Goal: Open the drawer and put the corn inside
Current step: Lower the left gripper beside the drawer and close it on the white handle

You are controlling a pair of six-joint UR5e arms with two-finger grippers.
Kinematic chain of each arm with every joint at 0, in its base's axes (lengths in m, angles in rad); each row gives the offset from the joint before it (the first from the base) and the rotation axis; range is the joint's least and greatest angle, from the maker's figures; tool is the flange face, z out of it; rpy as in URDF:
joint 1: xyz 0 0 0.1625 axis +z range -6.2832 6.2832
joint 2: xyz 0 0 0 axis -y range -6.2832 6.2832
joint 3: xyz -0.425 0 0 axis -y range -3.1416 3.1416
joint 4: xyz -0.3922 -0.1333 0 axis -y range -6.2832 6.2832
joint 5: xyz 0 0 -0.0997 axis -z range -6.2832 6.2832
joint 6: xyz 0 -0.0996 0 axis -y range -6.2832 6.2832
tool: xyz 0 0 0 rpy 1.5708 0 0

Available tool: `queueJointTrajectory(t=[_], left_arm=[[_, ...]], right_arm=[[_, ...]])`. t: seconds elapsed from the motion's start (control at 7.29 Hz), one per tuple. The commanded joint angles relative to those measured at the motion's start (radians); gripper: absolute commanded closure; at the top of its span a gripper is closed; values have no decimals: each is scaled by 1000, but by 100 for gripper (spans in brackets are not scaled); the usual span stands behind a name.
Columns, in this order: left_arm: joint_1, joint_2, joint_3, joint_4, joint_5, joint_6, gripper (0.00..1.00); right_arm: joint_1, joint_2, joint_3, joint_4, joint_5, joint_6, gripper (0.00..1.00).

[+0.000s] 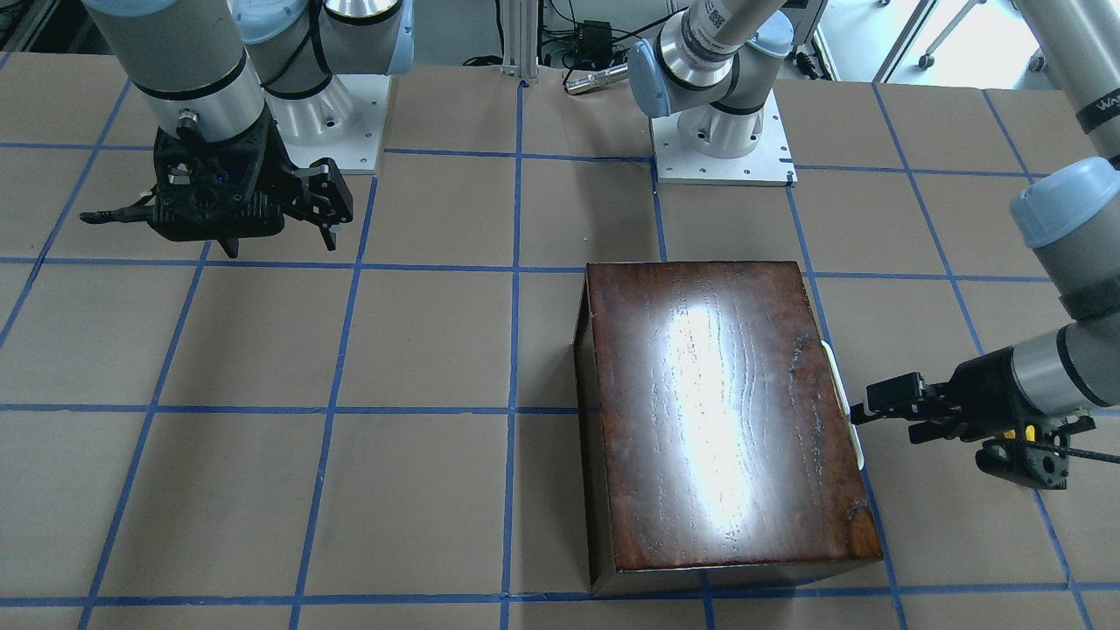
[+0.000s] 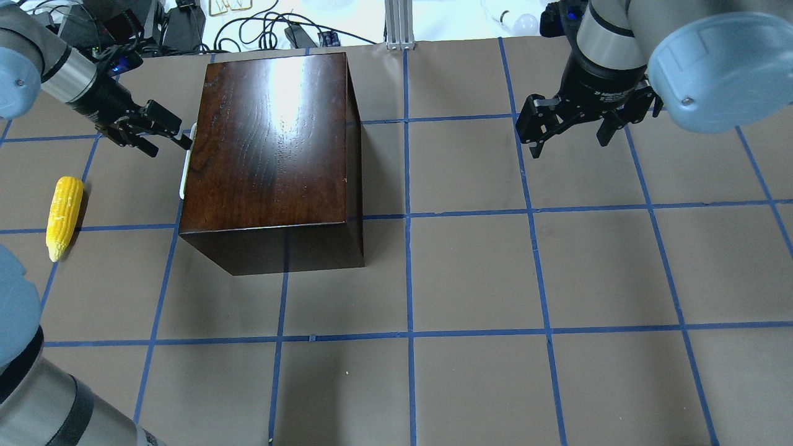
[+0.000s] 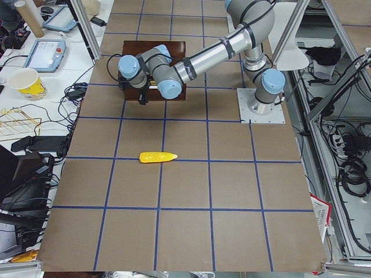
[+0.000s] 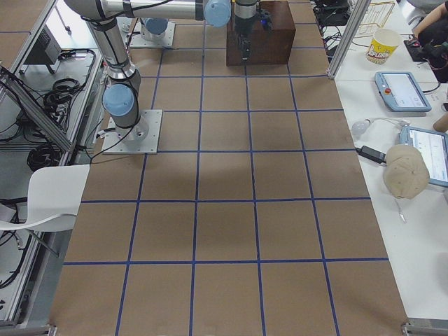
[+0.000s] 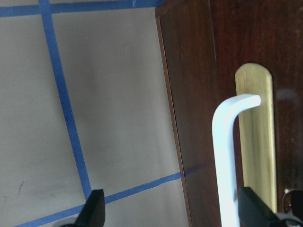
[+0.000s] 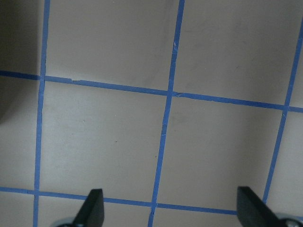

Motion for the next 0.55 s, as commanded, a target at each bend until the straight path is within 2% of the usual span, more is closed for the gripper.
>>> queueJointTrajectory(t=[0.0,0.41], left_arm=[[0,-8,0,1,-8,3,0],[0,-17,0,1,-14,3,0]], right_arm=[[2,0,0,1,0,0,0],[2,0,0,1,0,0,0]])
